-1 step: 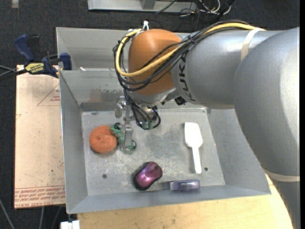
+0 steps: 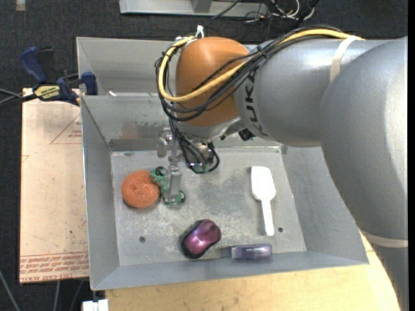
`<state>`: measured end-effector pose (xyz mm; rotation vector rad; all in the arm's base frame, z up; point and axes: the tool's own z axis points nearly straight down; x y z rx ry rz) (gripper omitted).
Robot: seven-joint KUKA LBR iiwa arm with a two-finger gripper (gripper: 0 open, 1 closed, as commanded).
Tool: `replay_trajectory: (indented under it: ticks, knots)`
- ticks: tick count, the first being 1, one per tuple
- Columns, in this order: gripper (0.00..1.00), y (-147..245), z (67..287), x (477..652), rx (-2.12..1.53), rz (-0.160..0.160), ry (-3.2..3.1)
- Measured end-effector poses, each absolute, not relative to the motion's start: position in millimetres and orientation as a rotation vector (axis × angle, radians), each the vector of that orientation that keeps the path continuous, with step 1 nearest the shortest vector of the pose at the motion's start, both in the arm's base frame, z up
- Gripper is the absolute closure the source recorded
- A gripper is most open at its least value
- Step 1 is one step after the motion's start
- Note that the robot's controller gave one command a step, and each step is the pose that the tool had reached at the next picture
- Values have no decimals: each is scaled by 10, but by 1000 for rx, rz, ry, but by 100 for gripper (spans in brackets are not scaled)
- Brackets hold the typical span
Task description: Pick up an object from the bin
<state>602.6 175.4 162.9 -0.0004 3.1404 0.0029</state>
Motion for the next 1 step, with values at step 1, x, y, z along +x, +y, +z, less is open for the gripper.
replay_trajectory:
  ticks: [1]
  knots:
    - [0, 2048, 1105, 5918, 124, 5, 3137]
